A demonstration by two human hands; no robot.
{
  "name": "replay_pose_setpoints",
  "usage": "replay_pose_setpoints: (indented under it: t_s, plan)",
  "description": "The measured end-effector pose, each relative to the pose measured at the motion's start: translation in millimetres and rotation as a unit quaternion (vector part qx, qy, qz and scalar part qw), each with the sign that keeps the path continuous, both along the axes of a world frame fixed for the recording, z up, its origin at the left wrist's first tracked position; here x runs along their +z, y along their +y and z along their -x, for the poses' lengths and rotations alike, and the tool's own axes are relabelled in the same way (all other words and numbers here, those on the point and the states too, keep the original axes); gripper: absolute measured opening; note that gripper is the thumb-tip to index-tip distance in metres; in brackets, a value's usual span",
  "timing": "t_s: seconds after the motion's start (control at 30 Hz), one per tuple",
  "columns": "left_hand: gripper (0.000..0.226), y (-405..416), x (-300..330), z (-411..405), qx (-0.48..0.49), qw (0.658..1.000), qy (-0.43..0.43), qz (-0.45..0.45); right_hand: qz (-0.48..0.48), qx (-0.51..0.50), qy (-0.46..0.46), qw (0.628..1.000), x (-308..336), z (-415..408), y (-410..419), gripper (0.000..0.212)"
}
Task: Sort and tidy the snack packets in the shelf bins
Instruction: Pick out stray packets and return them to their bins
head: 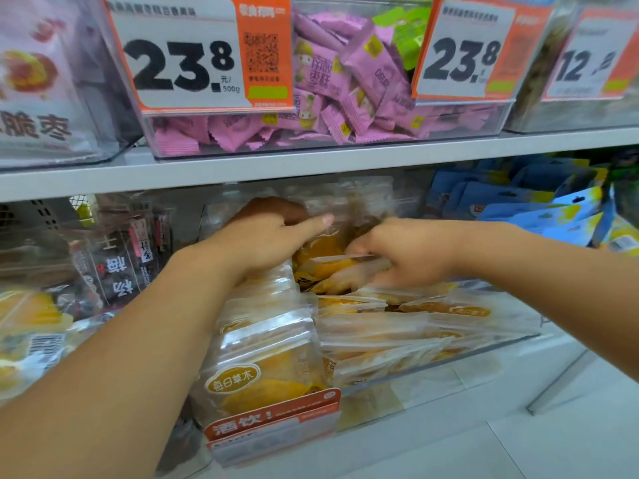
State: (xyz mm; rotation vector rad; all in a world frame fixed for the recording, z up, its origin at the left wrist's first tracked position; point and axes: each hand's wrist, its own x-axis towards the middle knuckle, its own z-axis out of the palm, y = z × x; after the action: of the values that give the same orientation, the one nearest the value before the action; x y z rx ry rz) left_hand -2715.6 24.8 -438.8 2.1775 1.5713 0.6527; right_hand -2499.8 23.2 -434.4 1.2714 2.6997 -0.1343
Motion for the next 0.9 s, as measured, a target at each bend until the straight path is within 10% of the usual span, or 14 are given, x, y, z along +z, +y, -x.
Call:
replay_pose_setpoints:
  t_s: [0.5, 0.67, 0.9]
  plan:
    - [0.043, 15, -8, 2, -0.019, 0.992, 0.018, -0.122, -0.024, -0.130, 0.184, 0.974, 1, 27, 34, 0.044]
    - [0.022, 18, -10, 1, 0.009, 0.992, 0.031, -0.119, -0.070, -0.151, 0.065, 0.984, 15, 17, 14, 0.065]
    - [0.014, 20, -8, 3, 0.036, 0.993, 0.061, -0.094, -0.082, -0.143, 0.188, 0.968, 29, -2, -11, 0.033]
